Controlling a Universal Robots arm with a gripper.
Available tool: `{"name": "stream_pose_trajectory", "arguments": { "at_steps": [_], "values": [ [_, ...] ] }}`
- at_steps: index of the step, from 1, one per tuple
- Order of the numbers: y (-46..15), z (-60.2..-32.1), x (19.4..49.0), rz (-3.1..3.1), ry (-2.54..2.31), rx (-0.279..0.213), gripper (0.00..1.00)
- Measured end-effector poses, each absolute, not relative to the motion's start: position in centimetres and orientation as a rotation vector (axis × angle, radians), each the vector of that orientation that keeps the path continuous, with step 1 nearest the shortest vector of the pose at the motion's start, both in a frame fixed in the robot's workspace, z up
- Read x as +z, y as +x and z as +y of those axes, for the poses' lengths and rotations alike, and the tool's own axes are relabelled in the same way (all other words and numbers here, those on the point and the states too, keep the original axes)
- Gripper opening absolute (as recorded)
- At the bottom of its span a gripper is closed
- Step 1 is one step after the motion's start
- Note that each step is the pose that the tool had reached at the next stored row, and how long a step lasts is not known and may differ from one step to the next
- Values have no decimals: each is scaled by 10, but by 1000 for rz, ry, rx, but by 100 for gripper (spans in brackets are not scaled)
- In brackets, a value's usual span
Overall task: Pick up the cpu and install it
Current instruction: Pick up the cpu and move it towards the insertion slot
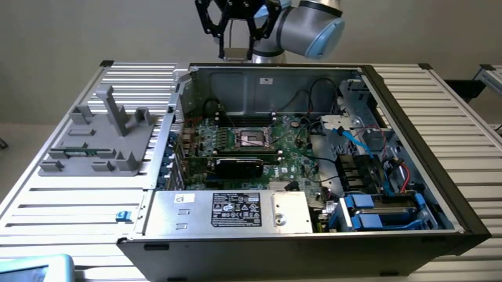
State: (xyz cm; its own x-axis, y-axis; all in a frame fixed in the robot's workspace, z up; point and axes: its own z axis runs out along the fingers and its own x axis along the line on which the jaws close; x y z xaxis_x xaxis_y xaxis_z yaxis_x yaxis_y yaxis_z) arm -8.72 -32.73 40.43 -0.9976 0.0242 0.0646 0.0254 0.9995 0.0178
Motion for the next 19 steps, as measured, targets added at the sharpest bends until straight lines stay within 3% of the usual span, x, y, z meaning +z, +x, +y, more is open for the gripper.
{"name": "stream_pose_trajectory", "arguments": {
  "at_steps": [19],
  "values": [
    [-60, -315, 374, -3076, -74, -30, 56]
  ]
}}
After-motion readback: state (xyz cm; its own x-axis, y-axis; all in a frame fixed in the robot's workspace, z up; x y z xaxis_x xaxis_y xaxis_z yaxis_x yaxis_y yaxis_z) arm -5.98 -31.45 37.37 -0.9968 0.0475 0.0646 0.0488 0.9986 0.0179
